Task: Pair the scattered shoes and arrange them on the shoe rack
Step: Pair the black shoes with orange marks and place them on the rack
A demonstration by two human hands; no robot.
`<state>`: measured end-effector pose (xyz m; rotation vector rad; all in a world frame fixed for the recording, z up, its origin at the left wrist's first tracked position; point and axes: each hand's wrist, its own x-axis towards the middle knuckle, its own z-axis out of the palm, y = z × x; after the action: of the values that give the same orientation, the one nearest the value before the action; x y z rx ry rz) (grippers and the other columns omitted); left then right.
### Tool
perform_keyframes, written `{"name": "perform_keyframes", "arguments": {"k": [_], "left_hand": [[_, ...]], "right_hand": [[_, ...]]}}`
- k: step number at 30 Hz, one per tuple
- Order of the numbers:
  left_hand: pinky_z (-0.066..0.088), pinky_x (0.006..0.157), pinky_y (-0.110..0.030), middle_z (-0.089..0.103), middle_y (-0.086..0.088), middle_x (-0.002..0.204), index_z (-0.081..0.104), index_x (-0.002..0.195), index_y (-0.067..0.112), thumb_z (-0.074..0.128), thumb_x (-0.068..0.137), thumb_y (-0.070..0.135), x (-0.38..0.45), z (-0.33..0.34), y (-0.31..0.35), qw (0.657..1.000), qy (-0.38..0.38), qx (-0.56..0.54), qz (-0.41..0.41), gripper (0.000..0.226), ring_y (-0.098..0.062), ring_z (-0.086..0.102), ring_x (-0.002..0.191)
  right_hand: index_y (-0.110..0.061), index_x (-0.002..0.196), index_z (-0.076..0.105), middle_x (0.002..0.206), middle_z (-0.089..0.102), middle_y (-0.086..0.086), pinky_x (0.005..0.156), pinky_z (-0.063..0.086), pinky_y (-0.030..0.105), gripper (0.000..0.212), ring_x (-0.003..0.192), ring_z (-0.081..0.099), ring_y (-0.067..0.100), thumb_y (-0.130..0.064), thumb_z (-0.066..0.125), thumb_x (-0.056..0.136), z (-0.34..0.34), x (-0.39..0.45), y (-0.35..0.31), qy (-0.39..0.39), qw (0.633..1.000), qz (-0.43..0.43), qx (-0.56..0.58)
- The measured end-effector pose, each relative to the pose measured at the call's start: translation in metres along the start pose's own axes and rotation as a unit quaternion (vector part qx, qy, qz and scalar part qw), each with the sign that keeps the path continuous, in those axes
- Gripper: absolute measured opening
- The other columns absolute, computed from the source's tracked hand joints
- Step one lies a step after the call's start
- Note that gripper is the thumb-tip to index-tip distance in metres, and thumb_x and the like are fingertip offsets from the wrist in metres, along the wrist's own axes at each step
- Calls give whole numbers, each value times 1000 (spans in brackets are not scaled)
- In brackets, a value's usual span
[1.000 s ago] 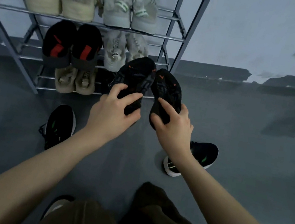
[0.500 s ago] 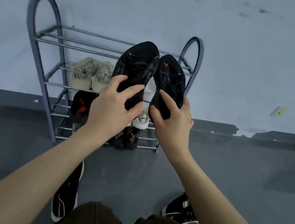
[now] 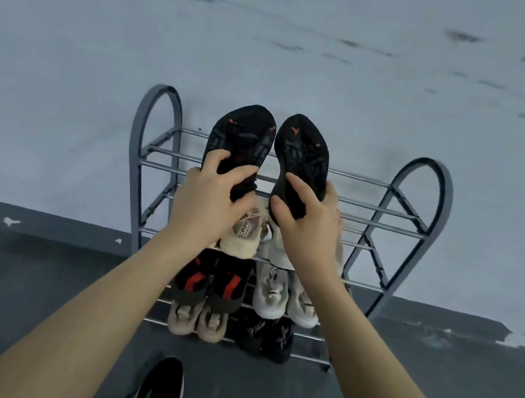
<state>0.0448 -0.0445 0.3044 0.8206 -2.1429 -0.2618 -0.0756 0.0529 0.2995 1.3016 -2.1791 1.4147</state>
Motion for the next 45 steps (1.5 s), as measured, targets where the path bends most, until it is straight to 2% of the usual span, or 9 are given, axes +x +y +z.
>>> {"name": "perform_keyframes", "arguments": {"k": [9,12,16,21,27,35,40,43,45], "left_hand": [[42,83,-37,39,0,140,55,126,36,58,85,38,57,37,-54,998,-18,-1,-67,41,-31,45,117],[43,92,-40,29,-1,148,43,134,41,56,85,44,68,32,-62,995,-89,17,-51,50,-31,41,124],[41,100,-45,14,2,153,29,138,47,59,83,43,64,20,-72,985,-171,5,-24,63,-28,34,132],[41,99,-46,34,4,147,45,135,35,61,86,33,50,34,-74,997,-71,-35,20,51,-28,34,131],[40,99,-40,50,4,134,56,128,24,65,85,24,53,40,-76,995,7,-86,40,44,-27,42,124],[36,103,-47,32,5,147,34,142,30,46,94,32,52,42,-81,997,-78,-15,25,49,-33,22,135],[44,92,-48,22,10,151,24,143,39,38,95,38,52,35,-77,992,-115,52,13,50,-30,19,138],[40,97,-49,22,1,152,23,145,34,39,95,38,45,28,-71,991,-97,93,19,53,-31,19,138],[40,97,-49,29,-8,149,29,144,25,44,94,33,34,22,-67,993,-57,95,39,54,-33,23,136]], "right_hand": [[-36,120,57,136,42,6,103,34,49,44,116,48,29,-46,64,78,72,57,18,-39,999,12,8],[-35,119,54,134,40,6,102,35,49,43,112,50,28,-50,62,79,82,62,23,-46,999,26,-7],[-46,109,46,137,36,7,98,40,52,38,113,51,30,-55,49,72,83,59,32,-65,997,5,28],[-42,111,53,142,35,16,100,37,55,31,124,42,38,-50,53,82,84,56,31,-78,997,-15,11],[-28,112,61,143,36,18,99,37,55,26,137,31,28,-35,59,87,93,48,25,-36,998,-24,37],[-35,115,57,142,40,14,88,46,51,42,110,56,35,-57,41,83,92,51,27,-53,995,-57,-58],[-37,123,49,146,32,13,102,31,51,36,121,47,33,-50,44,90,88,53,25,-88,989,-51,-104],[-41,133,39,150,24,14,107,17,47,41,126,42,34,-46,44,93,80,47,20,-103,985,-44,-131],[-43,138,34,152,18,16,109,11,47,46,133,28,36,-43,45,94,76,35,15,-75,985,-53,-145]]}}
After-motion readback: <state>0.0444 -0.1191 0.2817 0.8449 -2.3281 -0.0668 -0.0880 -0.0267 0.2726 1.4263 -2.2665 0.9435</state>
